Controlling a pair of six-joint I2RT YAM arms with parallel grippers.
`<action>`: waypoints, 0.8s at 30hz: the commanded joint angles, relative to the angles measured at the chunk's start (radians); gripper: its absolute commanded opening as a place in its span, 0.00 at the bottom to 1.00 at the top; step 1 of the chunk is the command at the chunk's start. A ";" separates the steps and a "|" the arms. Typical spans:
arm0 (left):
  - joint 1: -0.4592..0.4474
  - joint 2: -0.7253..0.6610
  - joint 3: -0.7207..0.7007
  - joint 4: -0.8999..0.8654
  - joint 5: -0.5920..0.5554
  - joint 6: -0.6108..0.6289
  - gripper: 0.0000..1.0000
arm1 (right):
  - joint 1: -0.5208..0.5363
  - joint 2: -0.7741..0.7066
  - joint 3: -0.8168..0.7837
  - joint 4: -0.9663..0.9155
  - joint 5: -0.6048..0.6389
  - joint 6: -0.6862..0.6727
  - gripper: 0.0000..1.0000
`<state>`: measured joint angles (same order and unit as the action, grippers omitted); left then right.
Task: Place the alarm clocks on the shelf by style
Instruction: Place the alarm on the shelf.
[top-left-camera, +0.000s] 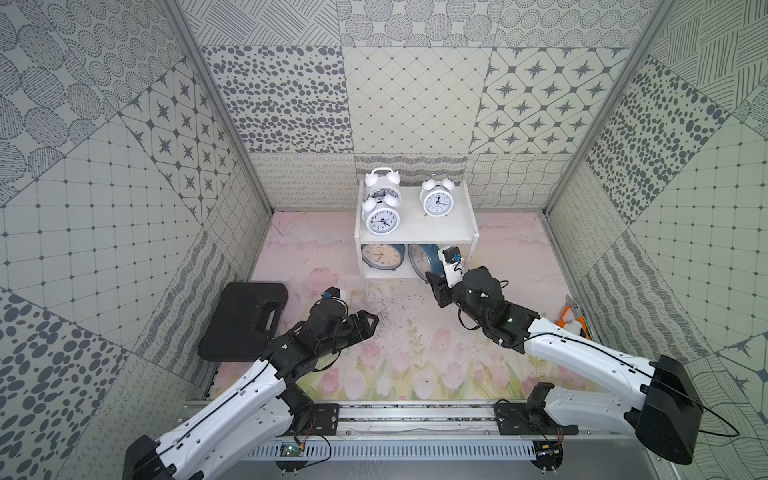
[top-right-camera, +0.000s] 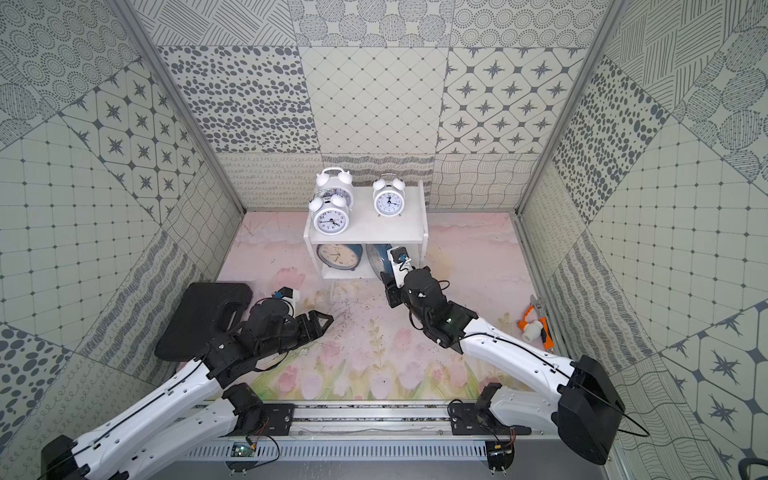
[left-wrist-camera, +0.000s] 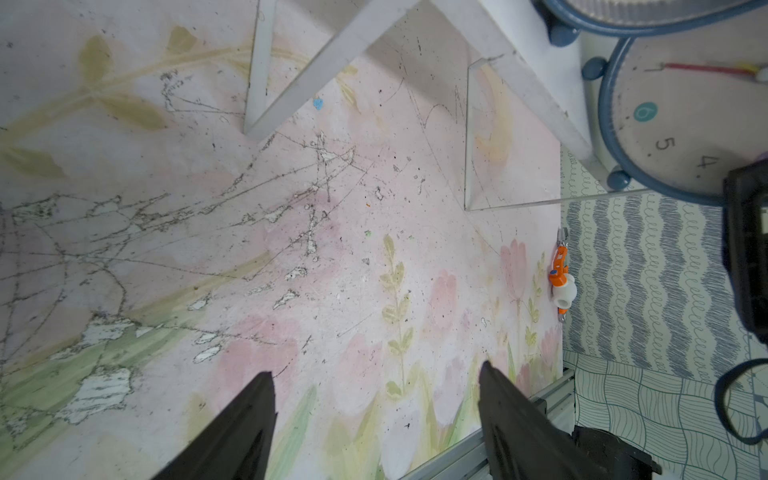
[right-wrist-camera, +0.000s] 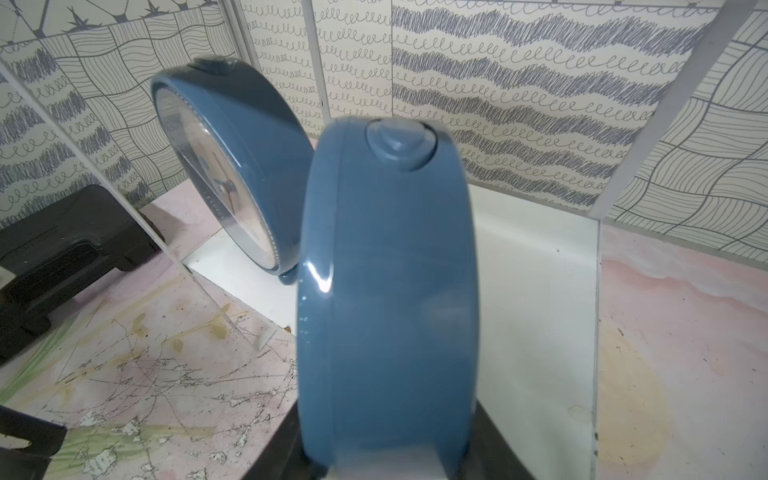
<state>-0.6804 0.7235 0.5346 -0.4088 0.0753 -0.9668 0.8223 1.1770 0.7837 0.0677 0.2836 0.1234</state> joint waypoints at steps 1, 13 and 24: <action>0.001 -0.006 -0.005 0.036 0.007 0.025 0.80 | -0.009 0.019 0.025 0.044 -0.012 0.013 0.38; 0.001 -0.010 -0.017 0.041 0.005 0.022 0.79 | -0.012 0.023 0.032 0.040 0.001 0.019 0.59; 0.001 -0.011 -0.019 0.042 0.003 0.021 0.79 | -0.015 0.020 0.049 0.033 0.022 0.014 0.48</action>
<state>-0.6804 0.7170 0.5179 -0.4076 0.0753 -0.9665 0.8116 1.1915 0.7929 0.0715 0.2897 0.1341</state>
